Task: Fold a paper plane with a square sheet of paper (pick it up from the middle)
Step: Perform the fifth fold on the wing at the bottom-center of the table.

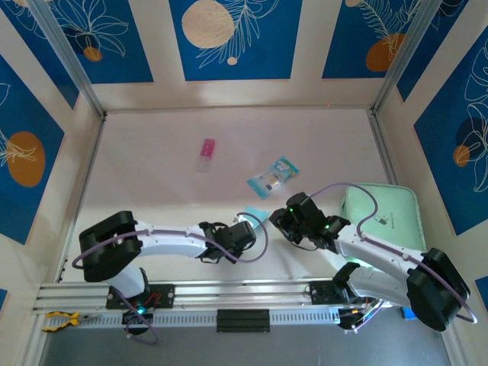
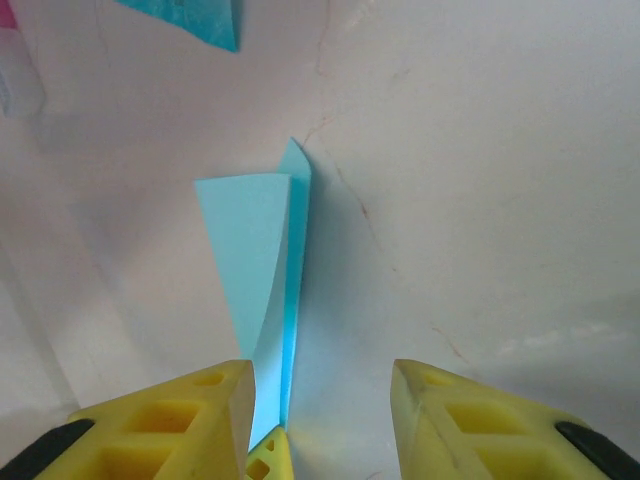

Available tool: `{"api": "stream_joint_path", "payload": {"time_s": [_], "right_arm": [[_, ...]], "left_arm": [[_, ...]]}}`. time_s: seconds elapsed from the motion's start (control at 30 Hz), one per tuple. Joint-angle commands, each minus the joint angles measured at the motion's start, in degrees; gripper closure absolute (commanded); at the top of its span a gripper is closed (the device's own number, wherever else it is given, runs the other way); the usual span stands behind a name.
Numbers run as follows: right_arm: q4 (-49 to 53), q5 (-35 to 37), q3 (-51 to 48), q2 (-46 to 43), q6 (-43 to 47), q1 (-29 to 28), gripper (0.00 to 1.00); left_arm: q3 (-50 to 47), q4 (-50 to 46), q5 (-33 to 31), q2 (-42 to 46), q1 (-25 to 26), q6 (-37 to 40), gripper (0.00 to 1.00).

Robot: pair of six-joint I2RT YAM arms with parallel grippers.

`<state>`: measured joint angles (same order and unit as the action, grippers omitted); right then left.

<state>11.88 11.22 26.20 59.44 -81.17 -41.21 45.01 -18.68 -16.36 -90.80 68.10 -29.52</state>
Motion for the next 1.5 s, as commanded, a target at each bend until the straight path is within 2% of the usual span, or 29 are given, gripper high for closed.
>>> {"api": "stream_joint_path", "payload": {"time_s": [0.0, 0.47, 0.77, 1.1, 1.33, 1.47], "right_arm": [[3.0, 1.4, 0.1, -0.7, 1.3, 0.1, 0.58], [0.3, 0.5, 1.0, 3.7, 2.1, -1.5, 0.58], [-3.5, -1.1, 2.4, 8.3, 5.4, -2.5, 0.6], [-11.7, -6.0, 4.1, 14.2, 12.2, -3.8, 0.7], [-20.2, -14.7, 5.8, 20.0, 17.2, -4.5, 0.82], [-23.0, -16.0, 6.5, 23.2, 18.2, -5.4, 0.87]], "left_arm": [[-1.5, 0.7, 3.5, 1.6, -1.0, -0.9, 0.86], [-5.6, 5.3, 12.7, 3.0, -5.9, -2.5, 0.86], [-9.1, 10.1, 19.6, 4.0, -9.5, -3.0, 0.92], [-11.4, 13.5, 23.8, 3.1, -12.0, -3.4, 0.95], [-12.5, 15.1, 25.5, 3.0, -13.0, -3.6, 0.97], [-13.9, 16.7, 27.5, 3.5, -14.0, -3.9, 0.99]]}}
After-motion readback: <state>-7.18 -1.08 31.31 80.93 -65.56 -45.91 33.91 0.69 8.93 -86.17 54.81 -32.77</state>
